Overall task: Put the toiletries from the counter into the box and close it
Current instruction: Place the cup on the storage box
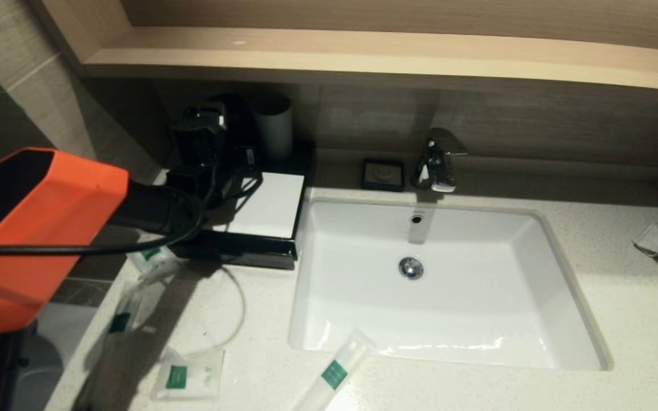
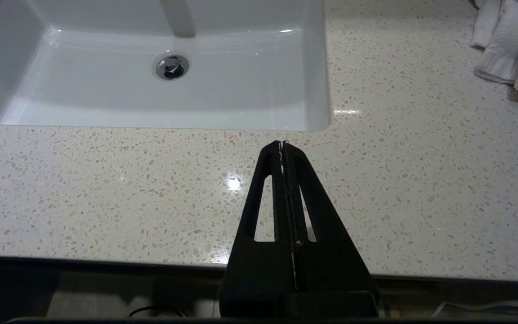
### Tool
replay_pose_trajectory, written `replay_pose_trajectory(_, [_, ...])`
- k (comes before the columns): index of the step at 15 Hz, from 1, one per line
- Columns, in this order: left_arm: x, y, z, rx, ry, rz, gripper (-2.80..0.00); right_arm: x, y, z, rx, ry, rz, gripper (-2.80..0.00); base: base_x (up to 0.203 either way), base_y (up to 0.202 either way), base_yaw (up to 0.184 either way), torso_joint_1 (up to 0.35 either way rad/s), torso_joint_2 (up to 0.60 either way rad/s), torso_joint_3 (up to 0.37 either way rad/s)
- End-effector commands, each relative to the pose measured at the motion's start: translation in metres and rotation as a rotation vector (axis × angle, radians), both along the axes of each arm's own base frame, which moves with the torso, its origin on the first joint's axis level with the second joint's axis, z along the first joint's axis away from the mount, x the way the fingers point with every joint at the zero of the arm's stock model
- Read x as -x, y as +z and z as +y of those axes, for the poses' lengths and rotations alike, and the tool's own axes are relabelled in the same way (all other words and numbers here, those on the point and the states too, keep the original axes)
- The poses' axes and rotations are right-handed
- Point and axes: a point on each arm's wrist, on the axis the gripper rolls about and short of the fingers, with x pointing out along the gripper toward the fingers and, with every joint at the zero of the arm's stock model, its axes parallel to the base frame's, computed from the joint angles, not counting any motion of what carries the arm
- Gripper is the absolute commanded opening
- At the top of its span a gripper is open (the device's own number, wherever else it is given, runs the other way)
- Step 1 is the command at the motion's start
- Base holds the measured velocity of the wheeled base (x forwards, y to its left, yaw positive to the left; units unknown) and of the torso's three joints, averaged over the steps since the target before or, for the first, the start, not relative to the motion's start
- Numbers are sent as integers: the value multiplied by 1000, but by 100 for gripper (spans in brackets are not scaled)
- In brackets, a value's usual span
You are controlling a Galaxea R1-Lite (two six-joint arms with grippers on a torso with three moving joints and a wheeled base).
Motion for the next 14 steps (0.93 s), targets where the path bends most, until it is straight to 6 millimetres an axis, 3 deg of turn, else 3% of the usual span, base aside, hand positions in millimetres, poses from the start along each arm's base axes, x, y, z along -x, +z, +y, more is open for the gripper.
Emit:
replay_pose_trajectory(1, [1, 2, 0, 4, 1, -9, 0, 0, 0, 0, 0, 0, 0, -280, 0, 0, 0, 0, 0, 0])
replay_pose_trajectory(6, [11, 6, 3, 2, 9, 4, 0, 0, 0, 0, 0, 0, 0, -280, 0, 0, 0, 0, 0, 0])
replay_pose_trajectory(14, [52, 10, 14, 3, 7, 5, 0, 0, 0, 0, 0, 0, 2, -280, 0, 0, 0, 0, 0, 0])
